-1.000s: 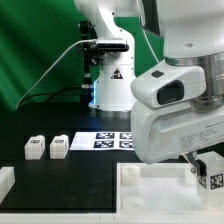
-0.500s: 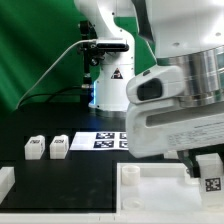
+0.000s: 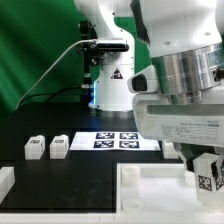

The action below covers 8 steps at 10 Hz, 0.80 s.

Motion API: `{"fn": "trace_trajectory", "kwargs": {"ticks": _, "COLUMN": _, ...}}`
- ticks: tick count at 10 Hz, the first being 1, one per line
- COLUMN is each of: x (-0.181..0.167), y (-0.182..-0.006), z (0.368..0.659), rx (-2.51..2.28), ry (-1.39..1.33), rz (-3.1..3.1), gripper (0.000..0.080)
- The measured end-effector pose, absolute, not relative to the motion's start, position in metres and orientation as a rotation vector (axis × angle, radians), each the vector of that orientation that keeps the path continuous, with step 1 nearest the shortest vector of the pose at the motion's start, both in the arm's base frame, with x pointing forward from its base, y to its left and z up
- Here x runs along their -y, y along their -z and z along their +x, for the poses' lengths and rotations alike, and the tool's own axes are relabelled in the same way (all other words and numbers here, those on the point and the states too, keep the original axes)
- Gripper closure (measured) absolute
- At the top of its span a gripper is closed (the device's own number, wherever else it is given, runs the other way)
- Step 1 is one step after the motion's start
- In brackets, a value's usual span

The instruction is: Assemble one leg

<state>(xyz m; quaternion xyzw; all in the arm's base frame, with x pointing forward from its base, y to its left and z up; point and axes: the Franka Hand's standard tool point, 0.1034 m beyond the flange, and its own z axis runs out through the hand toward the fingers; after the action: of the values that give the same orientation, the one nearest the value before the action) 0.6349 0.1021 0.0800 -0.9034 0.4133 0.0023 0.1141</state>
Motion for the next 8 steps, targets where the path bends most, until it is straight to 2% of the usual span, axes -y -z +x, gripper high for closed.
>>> {"fn": "trace_trajectory", "kwargs": {"ticks": 3, "x": -0.104, "y": -0.079, "z": 0.631, "rx": -1.649, "ry": -0.067, "rz": -2.381, "gripper": 0.0502}}
{"fn": "trace_trajectory", "kwargs": {"ticks": 4, "x": -0.116, "y": -0.079, "z": 0.628, "rx": -1.869, "ry": -0.102, "rz": -2.214, "gripper": 0.0502}}
{"fn": "trace_trajectory", "kwargs": {"ticks": 6, "x": -0.119, "y": -0.079, "z": 0.628, "rx": -1.941, "ry": -0.112, "rz": -2.152, "gripper": 0.0502}}
{"fn": "trace_trajectory", "kwargs": {"ticks": 7, "x": -0.120, "y": -0.079, "z": 0.628, "rx": -1.900, "ry": -0.107, "rz": -2.188, "gripper": 0.0408}}
{"fn": "trace_trajectory", "kwargs": {"ticks": 8, "x": -0.120, "y": -0.078, "z": 0.628, "rx": -1.843, "ry": -0.099, "rz": -2.235, "gripper": 0.0269}}
